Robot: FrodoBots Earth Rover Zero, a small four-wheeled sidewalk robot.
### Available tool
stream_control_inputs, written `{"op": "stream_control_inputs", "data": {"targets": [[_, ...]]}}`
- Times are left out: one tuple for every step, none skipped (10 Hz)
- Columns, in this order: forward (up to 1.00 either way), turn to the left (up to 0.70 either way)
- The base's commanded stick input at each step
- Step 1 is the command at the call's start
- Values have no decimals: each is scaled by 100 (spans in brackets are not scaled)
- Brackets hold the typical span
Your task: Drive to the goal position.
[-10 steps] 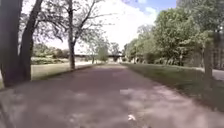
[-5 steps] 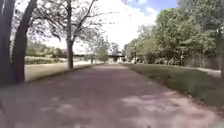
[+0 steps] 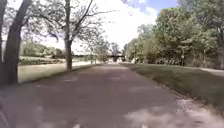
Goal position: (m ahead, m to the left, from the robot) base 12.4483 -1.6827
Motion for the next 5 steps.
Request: {"op": "stream_control_inputs", "data": {"targets": [[100, 0], [100, 0], [100, 0], [100, 0], [100, 0]]}}
